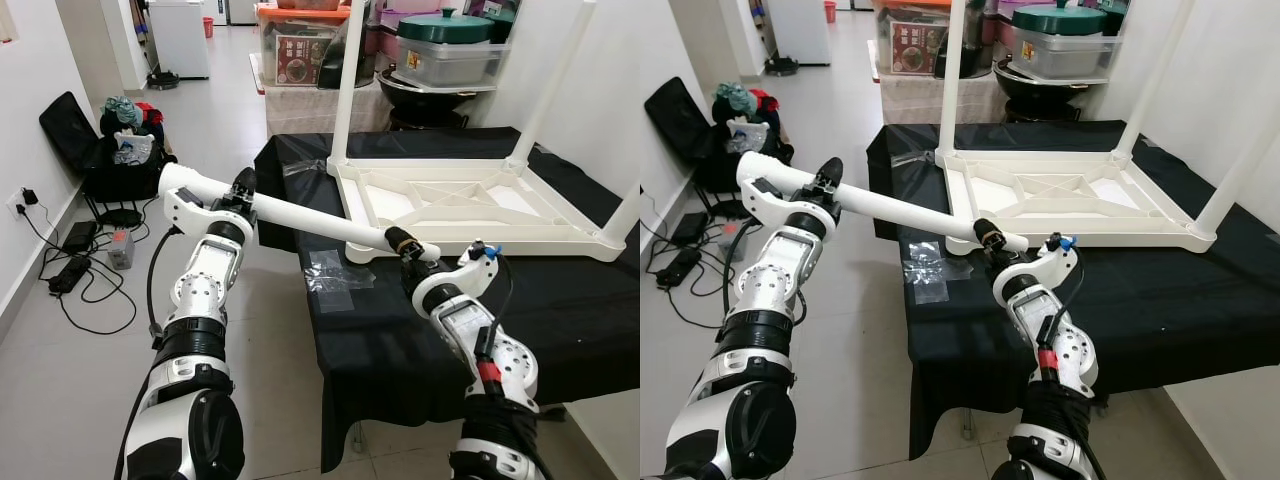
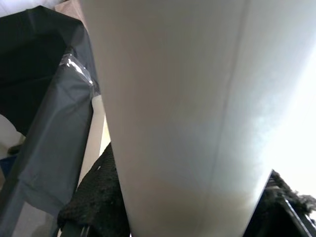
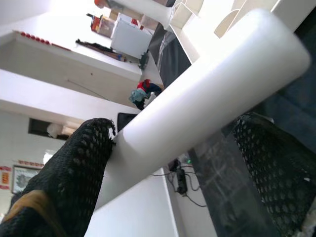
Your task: Building children table
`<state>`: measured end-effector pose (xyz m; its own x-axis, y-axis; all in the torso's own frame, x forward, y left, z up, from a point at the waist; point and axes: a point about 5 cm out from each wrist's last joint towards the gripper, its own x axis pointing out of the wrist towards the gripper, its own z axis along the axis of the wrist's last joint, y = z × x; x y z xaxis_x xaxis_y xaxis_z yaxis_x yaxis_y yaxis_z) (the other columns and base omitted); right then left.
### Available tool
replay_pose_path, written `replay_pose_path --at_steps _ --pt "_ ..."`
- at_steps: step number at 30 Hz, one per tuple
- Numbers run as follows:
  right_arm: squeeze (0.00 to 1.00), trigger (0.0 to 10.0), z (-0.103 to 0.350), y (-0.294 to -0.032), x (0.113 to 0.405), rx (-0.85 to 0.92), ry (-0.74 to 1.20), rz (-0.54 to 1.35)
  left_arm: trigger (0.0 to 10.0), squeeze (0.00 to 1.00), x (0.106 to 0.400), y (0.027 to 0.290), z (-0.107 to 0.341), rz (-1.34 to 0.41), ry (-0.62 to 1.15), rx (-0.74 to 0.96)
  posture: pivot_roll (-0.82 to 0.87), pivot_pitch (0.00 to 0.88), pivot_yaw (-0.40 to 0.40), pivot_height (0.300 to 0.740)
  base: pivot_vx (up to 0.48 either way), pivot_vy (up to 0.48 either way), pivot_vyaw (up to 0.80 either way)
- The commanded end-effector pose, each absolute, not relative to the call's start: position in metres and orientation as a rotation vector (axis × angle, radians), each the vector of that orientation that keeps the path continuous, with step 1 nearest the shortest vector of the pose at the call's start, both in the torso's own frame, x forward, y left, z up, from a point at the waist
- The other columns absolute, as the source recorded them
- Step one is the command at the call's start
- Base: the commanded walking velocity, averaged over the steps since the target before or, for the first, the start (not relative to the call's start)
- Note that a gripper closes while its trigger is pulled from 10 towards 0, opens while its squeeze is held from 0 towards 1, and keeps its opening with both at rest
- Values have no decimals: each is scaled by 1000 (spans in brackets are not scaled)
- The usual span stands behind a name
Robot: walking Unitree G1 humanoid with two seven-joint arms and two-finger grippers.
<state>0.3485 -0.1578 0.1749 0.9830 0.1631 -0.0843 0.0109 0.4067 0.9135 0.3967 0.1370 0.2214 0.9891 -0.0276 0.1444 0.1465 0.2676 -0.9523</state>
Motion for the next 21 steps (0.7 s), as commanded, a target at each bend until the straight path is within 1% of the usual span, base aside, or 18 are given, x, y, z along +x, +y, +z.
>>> replay_pose_path --at_steps 1,13,14,21 --pt "0 10000 181 -154 352 1180 152 105 0 0 396 132 216 -135 -89 -1324 43 0 -65 740 0 0 0" --pt "0 10000 191 -150 361 1256 117 88 0 0 395 127 212 -152 -72 -1342 42 0 -69 740 0 0 0" --pt "0 0 194 -150 363 1281 102 77 0 0 394 126 212 -157 -71 -1346 42 0 -71 740 0 0 0" --pt "0 0 198 -150 363 1314 76 73 0 0 394 125 212 -173 -80 -1337 38 0 -74 740 0 0 0"
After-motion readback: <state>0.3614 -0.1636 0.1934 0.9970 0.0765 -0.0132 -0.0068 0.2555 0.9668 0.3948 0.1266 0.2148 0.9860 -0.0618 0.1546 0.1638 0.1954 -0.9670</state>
